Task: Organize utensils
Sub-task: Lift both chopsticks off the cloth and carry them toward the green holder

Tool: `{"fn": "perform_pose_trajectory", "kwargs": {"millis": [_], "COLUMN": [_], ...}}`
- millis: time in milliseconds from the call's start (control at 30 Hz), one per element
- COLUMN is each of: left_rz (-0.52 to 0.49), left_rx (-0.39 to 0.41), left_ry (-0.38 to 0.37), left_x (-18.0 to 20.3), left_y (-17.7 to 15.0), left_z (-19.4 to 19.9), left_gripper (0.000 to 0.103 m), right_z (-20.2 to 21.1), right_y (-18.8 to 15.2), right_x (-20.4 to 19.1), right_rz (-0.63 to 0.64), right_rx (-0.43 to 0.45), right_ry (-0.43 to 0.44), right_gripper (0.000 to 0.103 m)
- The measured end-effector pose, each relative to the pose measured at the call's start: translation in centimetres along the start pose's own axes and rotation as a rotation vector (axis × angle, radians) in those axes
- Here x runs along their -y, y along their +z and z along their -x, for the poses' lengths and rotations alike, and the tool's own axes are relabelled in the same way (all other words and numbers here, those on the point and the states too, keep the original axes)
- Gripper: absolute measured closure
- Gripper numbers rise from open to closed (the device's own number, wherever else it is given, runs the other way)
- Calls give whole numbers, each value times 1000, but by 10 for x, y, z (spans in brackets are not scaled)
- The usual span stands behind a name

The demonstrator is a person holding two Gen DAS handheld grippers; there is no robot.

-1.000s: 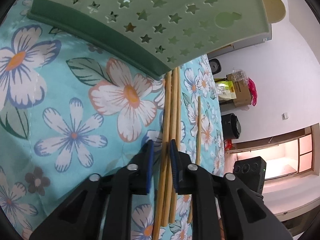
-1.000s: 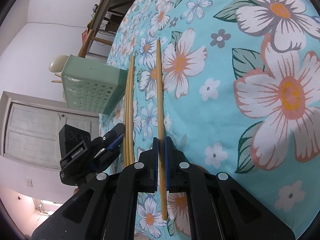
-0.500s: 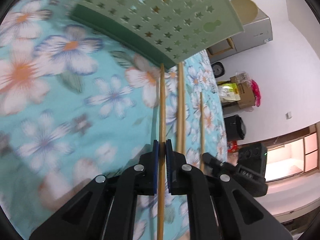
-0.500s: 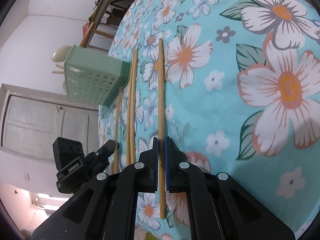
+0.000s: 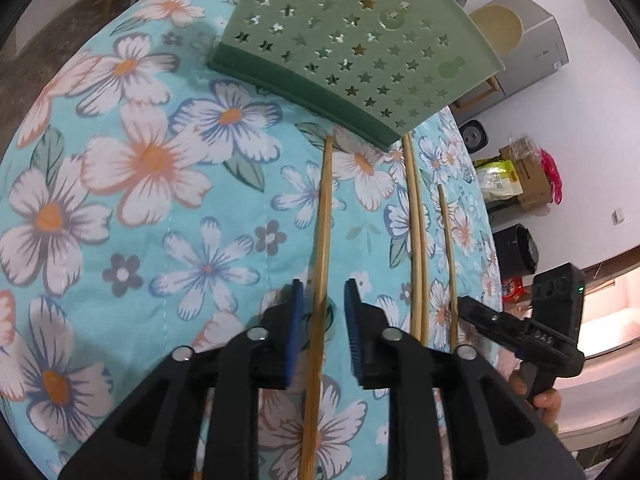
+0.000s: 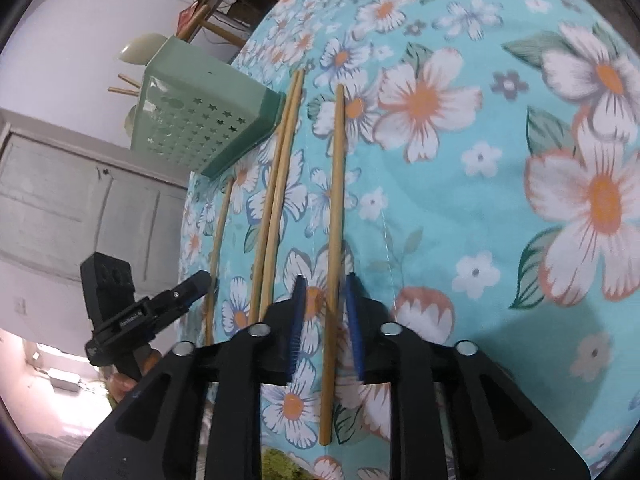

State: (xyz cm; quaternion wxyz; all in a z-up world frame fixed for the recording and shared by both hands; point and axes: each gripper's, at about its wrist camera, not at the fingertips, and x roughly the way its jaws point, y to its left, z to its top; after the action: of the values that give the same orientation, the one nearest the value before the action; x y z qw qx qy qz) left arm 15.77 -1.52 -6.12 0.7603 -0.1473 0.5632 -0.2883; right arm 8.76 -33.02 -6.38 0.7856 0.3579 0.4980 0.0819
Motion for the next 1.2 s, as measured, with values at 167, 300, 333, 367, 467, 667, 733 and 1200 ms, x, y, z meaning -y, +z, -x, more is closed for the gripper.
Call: {"fn": "perform_pose_trajectory", "kwargs": {"millis": [167, 300, 333, 367, 467, 667, 733, 1200], "left_rz": [-69, -107, -116, -123, -133, -147, -157, -141], "left_rx": [6, 14, 17, 18, 22, 30, 36, 105], "left_ry": [80, 123, 131, 137, 148, 170, 181, 226], "left_x": [11, 16, 19, 21, 24, 29, 32, 32], "left_y": [9, 24, 27, 30, 43, 62, 64, 65], "left_z": [-11, -23, -25, -28, -35, -47, -49, -39], "left_gripper": [80, 80, 80, 80, 80, 80, 80, 98], "right_z": [-8, -12, -14, -17, -23, -37, -41, -18], "right_y": [16, 31, 35, 41, 54, 75, 78, 73], "right_x": [-2, 7, 7, 7, 7, 2, 0, -15], "right_rz": [17, 18, 17, 17, 17, 28, 33, 71], "right_rx": [19, 33, 36, 38, 47, 67, 72, 142], "right_ry": [-38, -50, -55, -56, -60, -78, -85, -58], "right_gripper": [78, 82, 84, 84, 87, 94, 97, 98]}}
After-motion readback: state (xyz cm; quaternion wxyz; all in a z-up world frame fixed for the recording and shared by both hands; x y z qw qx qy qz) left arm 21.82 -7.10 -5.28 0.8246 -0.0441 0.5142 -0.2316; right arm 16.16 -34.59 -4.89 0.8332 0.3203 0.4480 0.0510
